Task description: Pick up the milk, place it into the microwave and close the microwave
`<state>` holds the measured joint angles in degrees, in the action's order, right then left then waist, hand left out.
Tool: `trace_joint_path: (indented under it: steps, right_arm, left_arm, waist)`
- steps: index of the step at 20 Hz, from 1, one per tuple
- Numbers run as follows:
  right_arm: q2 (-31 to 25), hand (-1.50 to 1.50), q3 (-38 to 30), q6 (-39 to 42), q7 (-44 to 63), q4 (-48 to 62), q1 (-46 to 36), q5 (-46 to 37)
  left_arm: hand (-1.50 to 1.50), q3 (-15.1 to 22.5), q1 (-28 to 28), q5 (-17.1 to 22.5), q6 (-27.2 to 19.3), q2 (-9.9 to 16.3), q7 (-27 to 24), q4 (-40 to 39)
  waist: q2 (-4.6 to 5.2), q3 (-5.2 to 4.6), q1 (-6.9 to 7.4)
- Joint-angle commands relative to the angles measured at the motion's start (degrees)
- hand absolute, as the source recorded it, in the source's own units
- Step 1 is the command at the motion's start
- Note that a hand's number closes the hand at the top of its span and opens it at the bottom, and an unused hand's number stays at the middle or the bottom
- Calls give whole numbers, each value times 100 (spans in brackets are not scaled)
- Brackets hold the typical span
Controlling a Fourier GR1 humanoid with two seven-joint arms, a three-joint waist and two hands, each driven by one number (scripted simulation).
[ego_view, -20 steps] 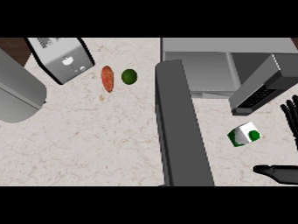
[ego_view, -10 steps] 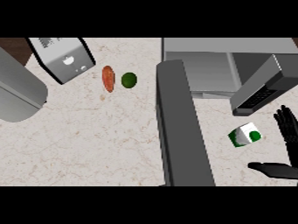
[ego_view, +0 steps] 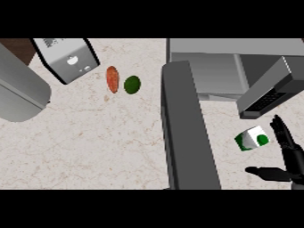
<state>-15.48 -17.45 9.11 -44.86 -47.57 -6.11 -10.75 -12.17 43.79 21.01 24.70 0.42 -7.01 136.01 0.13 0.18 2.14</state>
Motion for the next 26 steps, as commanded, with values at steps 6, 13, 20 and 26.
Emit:
trace_joint_path:
  steps: [6, 13, 20, 26]
  right_arm:
    - [-144, -150, -100, -143, -1440, 2163, -777, -304]
    - [-58, -150, -218, 8, -1694, 2871, -1269, -221]
    - [-69, 150, -130, 380, -1918, 3146, -1550, -258]
    - [-95, 150, -112, 217, -2201, 3219, -1633, -302]
  left_arm:
    - [-150, 17, 398, 581, 199, -40, -236, 512]
    - [-150, -99, 746, 811, 571, -40, -437, 520]
    - [-150, -324, 635, 950, 576, 115, -351, 419]
    - [-150, 20, 781, 831, 595, -37, -433, 364]
  waist:
    - [17, 8, 32]
    - [18, 14, 91]
    - [39, 18, 62]
    - [48, 24, 93]
